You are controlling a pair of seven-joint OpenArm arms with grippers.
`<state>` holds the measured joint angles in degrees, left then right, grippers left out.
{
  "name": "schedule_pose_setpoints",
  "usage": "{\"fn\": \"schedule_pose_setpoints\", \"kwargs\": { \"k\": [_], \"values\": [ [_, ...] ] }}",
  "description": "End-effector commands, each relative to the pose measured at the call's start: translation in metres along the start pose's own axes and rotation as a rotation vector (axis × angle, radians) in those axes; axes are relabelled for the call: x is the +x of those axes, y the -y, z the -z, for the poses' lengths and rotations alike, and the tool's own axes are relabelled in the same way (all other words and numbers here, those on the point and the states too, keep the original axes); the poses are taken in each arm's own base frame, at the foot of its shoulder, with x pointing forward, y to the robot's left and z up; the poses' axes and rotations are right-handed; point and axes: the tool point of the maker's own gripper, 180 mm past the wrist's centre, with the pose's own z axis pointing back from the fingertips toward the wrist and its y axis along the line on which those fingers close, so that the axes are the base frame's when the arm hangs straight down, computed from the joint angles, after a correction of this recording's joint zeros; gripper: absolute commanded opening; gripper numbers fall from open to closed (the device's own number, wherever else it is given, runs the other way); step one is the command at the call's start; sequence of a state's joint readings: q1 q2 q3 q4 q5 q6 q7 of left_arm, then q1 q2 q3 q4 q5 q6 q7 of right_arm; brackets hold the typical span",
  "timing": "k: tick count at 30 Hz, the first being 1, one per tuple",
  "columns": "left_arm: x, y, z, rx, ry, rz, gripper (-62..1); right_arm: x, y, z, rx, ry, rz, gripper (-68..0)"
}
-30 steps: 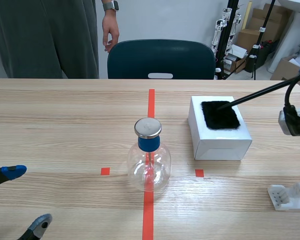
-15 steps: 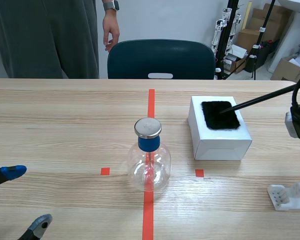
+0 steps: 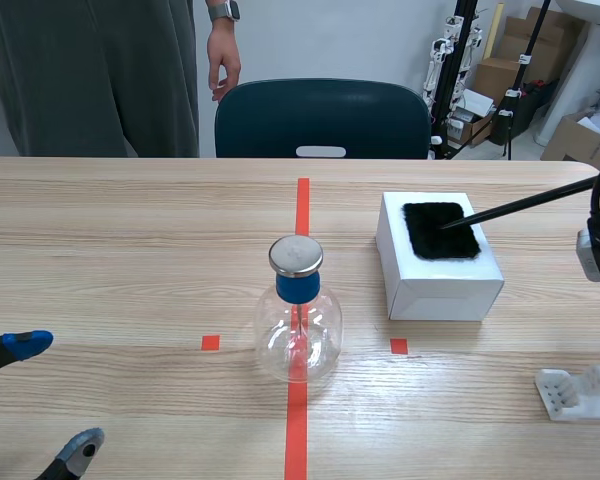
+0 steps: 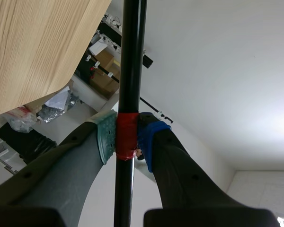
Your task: Do the electroscope experiment. rub the rod on the fur
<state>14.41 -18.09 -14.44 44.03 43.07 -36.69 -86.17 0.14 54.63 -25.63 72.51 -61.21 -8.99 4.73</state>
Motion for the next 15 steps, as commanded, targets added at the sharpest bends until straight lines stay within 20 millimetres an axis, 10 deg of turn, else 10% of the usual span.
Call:
{"fn": "schedule_pose_setpoints", "kwargs": {
  "k": [1,15],
  "values": [
    [0.014,-0.004,0.001,0.007,0.064,0.014,1.4,-0.003,0.008,0.001,-0.017,0.010,-0.024,-67.3],
    [0.014,-0.004,0.001,0.007,0.064,0.014,1.4,-0.012,0.013,0.000,-0.028,-0.022,-0.006,-67.3]
  ]
}}
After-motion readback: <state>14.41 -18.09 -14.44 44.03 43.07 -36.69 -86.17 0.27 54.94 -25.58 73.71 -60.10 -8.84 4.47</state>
